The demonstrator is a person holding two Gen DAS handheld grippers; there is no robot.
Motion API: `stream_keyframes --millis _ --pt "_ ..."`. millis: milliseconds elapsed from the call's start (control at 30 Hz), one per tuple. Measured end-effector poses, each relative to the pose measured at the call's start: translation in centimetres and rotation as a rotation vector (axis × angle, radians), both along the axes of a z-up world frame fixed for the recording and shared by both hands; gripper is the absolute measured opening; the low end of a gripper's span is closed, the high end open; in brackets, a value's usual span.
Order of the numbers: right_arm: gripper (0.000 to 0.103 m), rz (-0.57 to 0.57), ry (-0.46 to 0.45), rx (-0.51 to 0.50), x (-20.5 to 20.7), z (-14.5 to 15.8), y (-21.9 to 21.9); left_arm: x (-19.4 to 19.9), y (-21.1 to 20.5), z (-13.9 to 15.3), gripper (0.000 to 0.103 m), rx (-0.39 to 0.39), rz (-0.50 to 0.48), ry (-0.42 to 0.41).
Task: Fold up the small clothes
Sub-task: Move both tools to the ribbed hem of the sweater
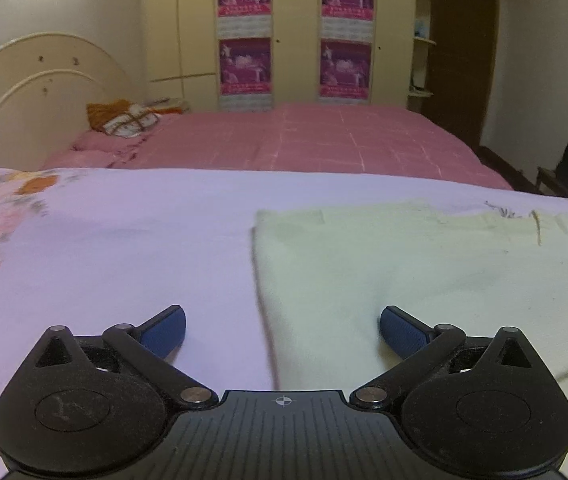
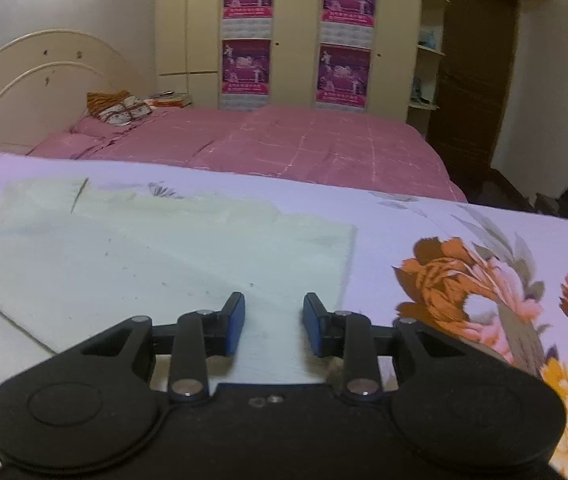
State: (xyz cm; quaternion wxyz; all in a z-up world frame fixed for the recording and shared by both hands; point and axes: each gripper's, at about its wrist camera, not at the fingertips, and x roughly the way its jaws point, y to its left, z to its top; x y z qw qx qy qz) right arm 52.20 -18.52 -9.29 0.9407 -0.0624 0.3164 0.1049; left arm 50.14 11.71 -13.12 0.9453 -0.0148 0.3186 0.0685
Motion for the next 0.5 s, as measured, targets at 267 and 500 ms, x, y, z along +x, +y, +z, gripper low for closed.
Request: stream_keyframes --millis 267,500 --pt "0.033 -0.062 0.027 0.098 -7.0 1.4 -3.6 -10.2 -0.4 -1.0 0.102 0.045 -0.009 0.035" --pt "0.033 -0.091 0.082 0.131 -13.4 1.2 -4.5 -16.5 -1.4 -0.7 0.102 0.003 0.003 0.058"
